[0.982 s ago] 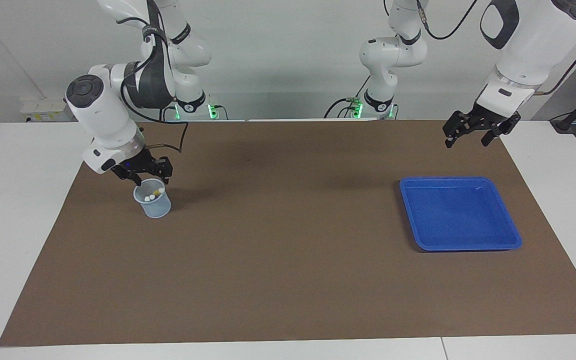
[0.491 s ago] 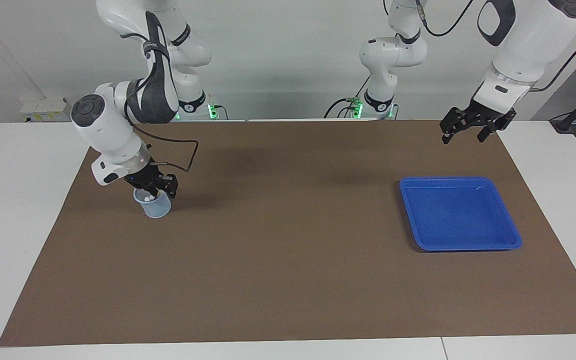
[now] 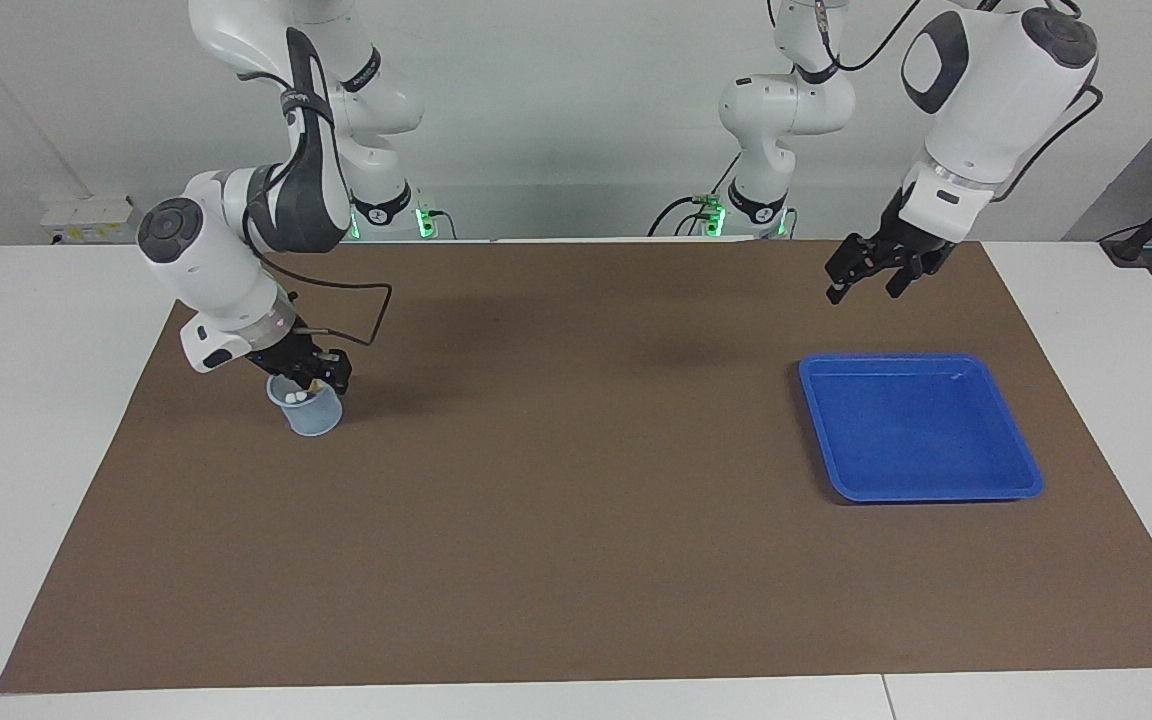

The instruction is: Right arm passes pens to left for tray arrangement

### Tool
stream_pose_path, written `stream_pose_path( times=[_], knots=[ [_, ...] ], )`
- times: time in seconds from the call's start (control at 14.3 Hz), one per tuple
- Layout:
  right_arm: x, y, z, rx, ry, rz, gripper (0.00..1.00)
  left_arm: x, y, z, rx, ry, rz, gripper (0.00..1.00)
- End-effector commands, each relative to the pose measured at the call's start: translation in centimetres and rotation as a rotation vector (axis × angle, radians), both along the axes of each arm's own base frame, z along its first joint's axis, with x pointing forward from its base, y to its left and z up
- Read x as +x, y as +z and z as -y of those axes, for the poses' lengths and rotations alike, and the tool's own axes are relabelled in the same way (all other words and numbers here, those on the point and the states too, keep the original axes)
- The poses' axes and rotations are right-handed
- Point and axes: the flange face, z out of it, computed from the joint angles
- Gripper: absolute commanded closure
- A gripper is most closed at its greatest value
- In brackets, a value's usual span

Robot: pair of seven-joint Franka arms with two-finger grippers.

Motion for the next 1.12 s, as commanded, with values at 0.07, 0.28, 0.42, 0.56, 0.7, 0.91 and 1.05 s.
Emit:
stream_pose_path(
  times=[0.07,0.28,0.42,0.56,0.7,0.91,1.05],
  knots=[
    [-0.8,0.0,0.0,0.02,-0.021,-0.019,0.42,-2.6,-1.3,1.3,-0.11,0.096,0.01,0.0],
    [-0.9,-0.1,0.0,0.021,-0.015,-0.026,0.54,-4.0,-2.8,2.7,-0.171,0.175,0.001,0.0],
    [-1.0,0.0,0.1,0.021,-0.013,-0.028,0.61,-4.6,-3.4,3.7,-0.209,0.235,0.001,0.0],
    [-1.0,-0.1,0.1,0.021,-0.006,-0.035,0.67,-5.0,-3.7,4.4,-0.267,0.285,-0.005,0.0],
    [-1.1,0.0,0.3,0.023,0.009,-0.041,0.72,-5.7,-4.2,5.4,-0.321,0.326,-0.005,0.0],
    [-1.3,0.2,1.3,0.019,0.042,-0.057,0.87,-6.8,-5.4,6.6,-0.388,0.383,-0.016,0.0],
    [-1.3,0.7,1.7,0.026,0.08,-0.07,1.0,-6.9,-6.0,6.7,-0.444,0.435,-0.039,0.0]
  ],
)
